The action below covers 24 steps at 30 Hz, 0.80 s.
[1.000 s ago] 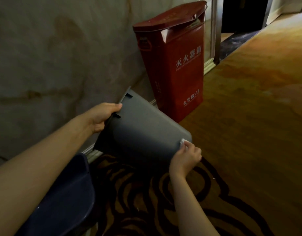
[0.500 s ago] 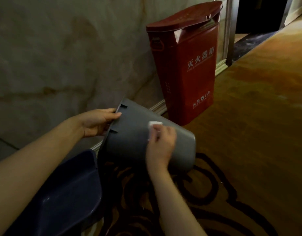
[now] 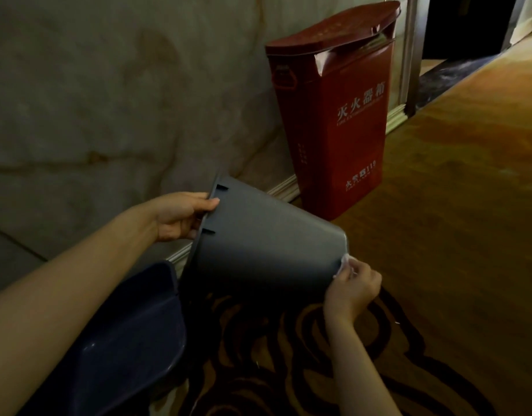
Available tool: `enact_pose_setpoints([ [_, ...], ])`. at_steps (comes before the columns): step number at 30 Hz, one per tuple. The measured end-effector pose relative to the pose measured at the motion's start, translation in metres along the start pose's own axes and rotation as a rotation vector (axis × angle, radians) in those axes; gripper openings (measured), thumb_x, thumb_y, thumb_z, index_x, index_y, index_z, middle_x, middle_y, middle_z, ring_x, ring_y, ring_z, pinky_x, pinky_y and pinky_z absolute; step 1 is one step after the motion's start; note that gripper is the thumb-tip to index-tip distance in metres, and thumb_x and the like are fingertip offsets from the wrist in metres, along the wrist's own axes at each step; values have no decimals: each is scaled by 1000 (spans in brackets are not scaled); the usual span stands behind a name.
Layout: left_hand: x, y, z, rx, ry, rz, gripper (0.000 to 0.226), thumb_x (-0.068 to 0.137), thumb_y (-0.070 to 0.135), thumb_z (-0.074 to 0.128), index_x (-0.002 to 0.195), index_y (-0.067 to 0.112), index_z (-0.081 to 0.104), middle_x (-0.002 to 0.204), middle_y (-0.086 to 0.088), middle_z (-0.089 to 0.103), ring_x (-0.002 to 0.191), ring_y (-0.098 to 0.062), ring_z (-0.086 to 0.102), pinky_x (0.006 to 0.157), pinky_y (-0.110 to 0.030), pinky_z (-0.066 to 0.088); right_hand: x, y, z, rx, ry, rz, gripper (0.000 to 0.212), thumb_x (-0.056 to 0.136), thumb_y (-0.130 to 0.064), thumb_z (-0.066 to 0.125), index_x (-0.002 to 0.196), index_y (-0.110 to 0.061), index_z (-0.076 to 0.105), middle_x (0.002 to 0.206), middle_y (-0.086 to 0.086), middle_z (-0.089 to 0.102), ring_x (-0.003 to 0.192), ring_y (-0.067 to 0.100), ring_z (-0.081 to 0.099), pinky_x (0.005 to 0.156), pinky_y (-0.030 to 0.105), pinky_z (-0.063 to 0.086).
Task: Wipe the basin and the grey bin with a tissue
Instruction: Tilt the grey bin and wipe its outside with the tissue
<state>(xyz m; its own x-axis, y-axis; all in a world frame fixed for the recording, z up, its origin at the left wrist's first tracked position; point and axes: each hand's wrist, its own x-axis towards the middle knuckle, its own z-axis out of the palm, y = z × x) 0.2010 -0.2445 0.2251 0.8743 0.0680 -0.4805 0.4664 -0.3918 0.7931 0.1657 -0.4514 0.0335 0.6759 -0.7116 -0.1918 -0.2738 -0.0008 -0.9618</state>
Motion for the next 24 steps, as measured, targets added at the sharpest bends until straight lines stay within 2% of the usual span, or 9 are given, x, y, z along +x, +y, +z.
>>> enact_pose_setpoints([
  [2, -2, -4, -1, -8, -13, 8, 16, 92, 21, 47, 95, 22, 63, 84, 2, 67, 71, -12, 64, 54, -26, 54, -19, -27, 11, 21, -78, -145, 10, 90, -18, 53, 96, -15, 61, 107, 2, 51, 103, 21, 53, 87, 34, 48],
  [5, -5, -9, 1, -47, -58, 27, 18, 92, 24, 47, 91, 20, 65, 66, 5, 72, 56, -6, 67, 46, -23, 54, -66, -72, 35, 78, -310, -467, 5, 88, -14, 57, 89, -15, 62, 98, 0, 52, 93, 15, 51, 75, 14, 34],
  [7, -7, -9, 4, -29, -89, 44, 19, 93, 24, 45, 90, 19, 64, 60, 5, 70, 52, -5, 66, 42, -21, 51, -90, -94, 46, 115, -377, -638, 4, 85, -10, 61, 87, -10, 64, 94, 5, 55, 89, 15, 49, 71, 13, 32],
  [9, -9, -9, 5, 9, -101, 52, 21, 94, 23, 43, 89, 19, 63, 61, 6, 70, 53, -5, 65, 41, -20, 50, -93, -105, 51, 156, -373, -698, 6, 84, -8, 62, 89, -7, 66, 93, 9, 57, 89, 17, 49, 73, 17, 36],
  [12, -11, -10, 2, 21, -112, 39, 21, 94, 23, 44, 91, 20, 65, 67, 4, 71, 56, -7, 66, 47, -23, 54, -66, -99, 49, 131, -296, -602, 10, 86, -11, 59, 93, -9, 66, 98, 8, 57, 92, 18, 52, 78, 23, 43],
  [15, -13, -13, -3, -13, -110, 24, 20, 94, 22, 44, 96, 19, 64, 71, 3, 72, 60, -9, 69, 50, -27, 57, -23, -65, 38, -37, -143, -353, 16, 90, -14, 54, 103, -12, 63, 108, 6, 56, 99, 19, 53, 85, 28, 45],
  [18, -14, -17, -5, -33, -94, 21, 21, 94, 21, 43, 98, 19, 63, 78, 0, 70, 62, -9, 69, 54, -30, 58, 2, -28, 20, -138, -23, -149, 19, 92, -17, 52, 106, -9, 61, 113, 10, 53, 105, 24, 51, 82, 30, 43],
  [22, -14, -18, -4, -53, -99, 17, 21, 95, 20, 42, 99, 18, 62, 71, 2, 72, 59, -9, 69, 50, -28, 57, 11, -23, 15, -111, -4, -62, 18, 92, -16, 52, 105, -8, 61, 116, 11, 52, 108, 25, 48, 80, 28, 38],
  [24, -13, -19, -4, -51, -88, 21, 21, 95, 20, 42, 99, 17, 62, 72, 2, 72, 58, -8, 69, 49, -27, 57, 1, -34, 20, -130, -34, -104, 18, 91, -14, 53, 105, -8, 61, 115, 11, 53, 108, 24, 48, 84, 29, 39],
])
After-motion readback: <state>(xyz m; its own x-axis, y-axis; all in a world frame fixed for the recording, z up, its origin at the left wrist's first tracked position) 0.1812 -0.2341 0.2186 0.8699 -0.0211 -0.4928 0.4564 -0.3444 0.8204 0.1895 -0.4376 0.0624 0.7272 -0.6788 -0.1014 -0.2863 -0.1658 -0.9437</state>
